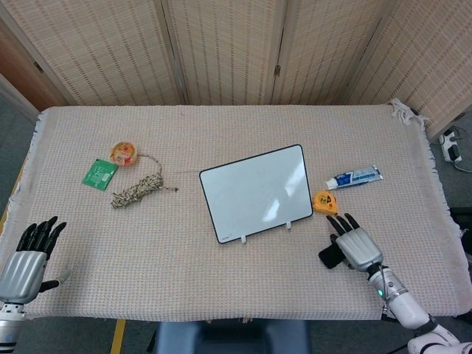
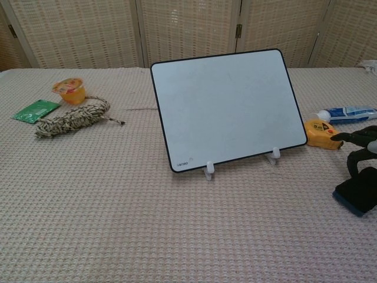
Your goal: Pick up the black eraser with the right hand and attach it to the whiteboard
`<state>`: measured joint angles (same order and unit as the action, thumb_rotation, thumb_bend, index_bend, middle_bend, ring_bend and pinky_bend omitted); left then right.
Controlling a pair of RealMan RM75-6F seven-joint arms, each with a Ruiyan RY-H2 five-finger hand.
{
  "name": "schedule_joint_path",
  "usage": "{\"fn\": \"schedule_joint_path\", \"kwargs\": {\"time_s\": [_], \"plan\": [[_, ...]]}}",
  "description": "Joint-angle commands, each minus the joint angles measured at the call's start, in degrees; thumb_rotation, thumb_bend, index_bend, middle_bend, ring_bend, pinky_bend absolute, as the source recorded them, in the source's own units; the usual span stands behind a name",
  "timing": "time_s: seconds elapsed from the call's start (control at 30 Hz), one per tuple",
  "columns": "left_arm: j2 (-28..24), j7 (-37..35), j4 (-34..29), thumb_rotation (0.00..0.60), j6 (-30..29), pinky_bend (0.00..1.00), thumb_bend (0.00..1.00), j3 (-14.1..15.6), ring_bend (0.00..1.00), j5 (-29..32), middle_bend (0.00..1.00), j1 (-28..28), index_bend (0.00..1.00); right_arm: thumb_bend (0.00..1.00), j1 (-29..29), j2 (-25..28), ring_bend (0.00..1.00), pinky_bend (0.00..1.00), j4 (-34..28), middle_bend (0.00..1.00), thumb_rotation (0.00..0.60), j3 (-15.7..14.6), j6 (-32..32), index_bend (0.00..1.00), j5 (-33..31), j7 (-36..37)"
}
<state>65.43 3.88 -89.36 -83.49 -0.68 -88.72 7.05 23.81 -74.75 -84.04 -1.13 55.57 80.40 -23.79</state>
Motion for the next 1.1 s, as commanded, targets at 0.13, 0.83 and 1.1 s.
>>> {"fn": "schedule_joint_path", "kwargs": {"time_s": [0.13,0.83,1.1], "plan": [[-0.11,-0.56,0.36,0.600,-0.47,0.00,0.22,-0.13,0.00,-0.25,0.00,0.00,0.00,0.30,-0.27,-3.39,0.12,0.00,5.45,0.04,0.600,1.37,3.70,0.57,2.19,6.08],[-0.73,-0.70,-0.76,0.600,-0.49,0.00,0.22,0.58,0.00,-0.78,0.00,-0.28,0.00,0.30,7.80,-17.48,0.08,0.00,10.25,0.04,0.600,13.69,14.34,0.56,3.48,-0.83],[-0.62,0.26,-2.00,0.600,-0.32,0.00,0.23,0.25,0.00,0.71,0.00,-0.62,0.00,0.30,11.69,-26.07,0.03,0.00,21.21,0.04,0.600,15.42,16.17,0.54,3.81,-0.02]]}}
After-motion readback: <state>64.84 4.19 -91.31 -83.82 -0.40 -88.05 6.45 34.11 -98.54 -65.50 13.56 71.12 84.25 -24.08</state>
